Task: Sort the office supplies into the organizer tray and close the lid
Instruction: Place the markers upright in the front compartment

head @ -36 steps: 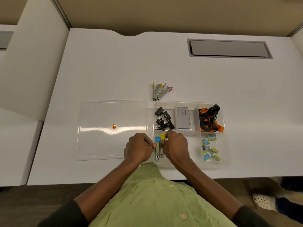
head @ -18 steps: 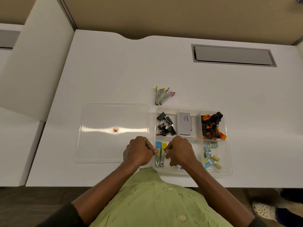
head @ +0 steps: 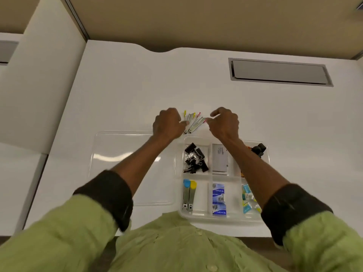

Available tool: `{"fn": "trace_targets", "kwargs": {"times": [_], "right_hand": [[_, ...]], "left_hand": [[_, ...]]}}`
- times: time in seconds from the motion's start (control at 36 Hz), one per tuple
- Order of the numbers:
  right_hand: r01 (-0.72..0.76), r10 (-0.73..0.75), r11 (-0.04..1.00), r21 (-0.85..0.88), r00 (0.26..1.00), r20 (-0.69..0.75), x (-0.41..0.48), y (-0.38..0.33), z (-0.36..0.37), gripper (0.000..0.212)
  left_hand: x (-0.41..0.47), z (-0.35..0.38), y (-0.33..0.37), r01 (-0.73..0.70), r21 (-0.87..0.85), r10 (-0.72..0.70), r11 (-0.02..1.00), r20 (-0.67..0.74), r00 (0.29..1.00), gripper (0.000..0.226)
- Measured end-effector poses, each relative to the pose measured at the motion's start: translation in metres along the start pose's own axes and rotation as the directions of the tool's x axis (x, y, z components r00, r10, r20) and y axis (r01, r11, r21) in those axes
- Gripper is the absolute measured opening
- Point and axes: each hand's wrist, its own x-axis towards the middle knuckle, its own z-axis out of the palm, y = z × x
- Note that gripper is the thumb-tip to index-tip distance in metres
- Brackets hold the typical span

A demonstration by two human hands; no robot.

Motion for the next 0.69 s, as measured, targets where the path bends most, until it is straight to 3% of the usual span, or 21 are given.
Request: {"fn": "trace_targets", "kwargs": {"times": [0.14, 0.22, 0.39, 0.47, 0.61, 0.69], "right_hand": [[-0.068, 0.085, 0.989, -0.130, 0.988, 0.131, 0.034, -0.006, 0.024, 0.061], [-0.076, 0.107, 0.983, -0.167, 0.978, 0.180, 0.036, -0.010, 0.031, 0.066], [-0.145, 0.165, 0.983, -0.111, 0.966, 0.200, 0.040, -0.008, 0.036, 0.076], [-0.171, 0.189, 0.980, -0.102, 0.960, 0.206, 0.044, -0.005, 0.035, 0.069], [-0.277, 0.279, 0.960, -0.037, 0.945, 0.172, 0.048, 0.004, 0.029, 0.036], [-0.346, 0.334, 0.937, 0.044, 0.926, 0.174, 0.050, 0.010, 0.022, 0.036]], "left_hand": [[0.033, 0.015, 0.011, -0.052, 0.002, 0.052, 0.999, 0.068, 0.996, 0.055], [0.038, 0.024, 0.015, -0.096, 0.063, 0.088, 0.993, 0.117, 0.989, 0.073], [0.049, 0.031, 0.011, -0.100, 0.092, 0.085, 0.991, 0.155, 0.984, 0.083], [0.058, 0.033, 0.007, -0.065, 0.085, 0.050, 0.994, 0.170, 0.984, 0.081], [0.070, 0.034, 0.002, -0.055, 0.105, 0.038, 0.993, 0.160, 0.986, 0.046], [0.070, 0.037, 0.002, -0.078, 0.128, 0.062, 0.989, 0.129, 0.990, 0.039]]}}
